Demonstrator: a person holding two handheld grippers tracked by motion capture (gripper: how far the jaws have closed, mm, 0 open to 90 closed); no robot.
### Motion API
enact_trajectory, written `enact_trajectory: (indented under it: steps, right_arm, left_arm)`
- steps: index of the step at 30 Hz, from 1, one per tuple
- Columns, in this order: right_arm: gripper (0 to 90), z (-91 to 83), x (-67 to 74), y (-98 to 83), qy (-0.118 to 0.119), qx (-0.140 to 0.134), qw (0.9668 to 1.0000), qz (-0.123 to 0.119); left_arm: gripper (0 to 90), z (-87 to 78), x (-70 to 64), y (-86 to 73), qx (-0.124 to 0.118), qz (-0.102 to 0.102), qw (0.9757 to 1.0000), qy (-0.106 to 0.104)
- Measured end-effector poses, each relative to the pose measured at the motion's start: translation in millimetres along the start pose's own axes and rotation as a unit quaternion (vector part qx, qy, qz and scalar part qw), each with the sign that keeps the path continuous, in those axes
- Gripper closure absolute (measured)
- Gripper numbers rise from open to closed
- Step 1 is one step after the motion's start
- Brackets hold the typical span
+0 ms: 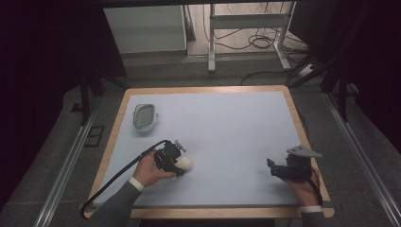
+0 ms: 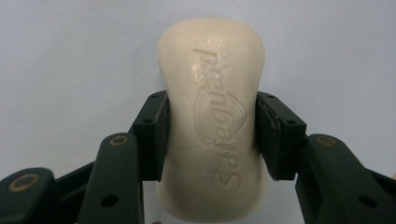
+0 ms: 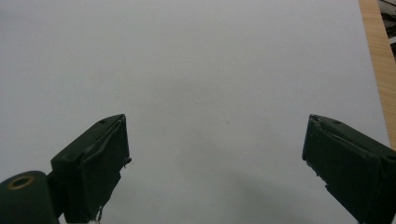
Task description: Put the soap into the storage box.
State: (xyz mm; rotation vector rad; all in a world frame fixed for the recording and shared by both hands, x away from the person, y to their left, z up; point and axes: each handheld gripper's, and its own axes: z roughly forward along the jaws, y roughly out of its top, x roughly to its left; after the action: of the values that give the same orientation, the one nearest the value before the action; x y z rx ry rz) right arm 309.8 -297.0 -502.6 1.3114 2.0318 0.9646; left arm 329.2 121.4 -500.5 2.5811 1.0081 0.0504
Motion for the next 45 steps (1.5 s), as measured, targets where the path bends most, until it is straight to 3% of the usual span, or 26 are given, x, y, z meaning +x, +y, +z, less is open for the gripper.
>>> enact_trajectory:
  steps: [23, 45]
  right_arm:
    - [7.1, -1.3, -2.0, -0.7, -0.004, -0.002, 1.0000, 0.004]
    - [7.2, -0.6, -4.6, -2.0, -0.005, 0.001, 1.0000, 0.006]
  left_arm:
    - [49.4, -32.8, 23.6, 2.6, -0.033, -0.017, 0.9993, 0.001]
    - [49.4, -48.4, 35.1, 12.8, -0.040, -0.018, 0.9990, 0.012]
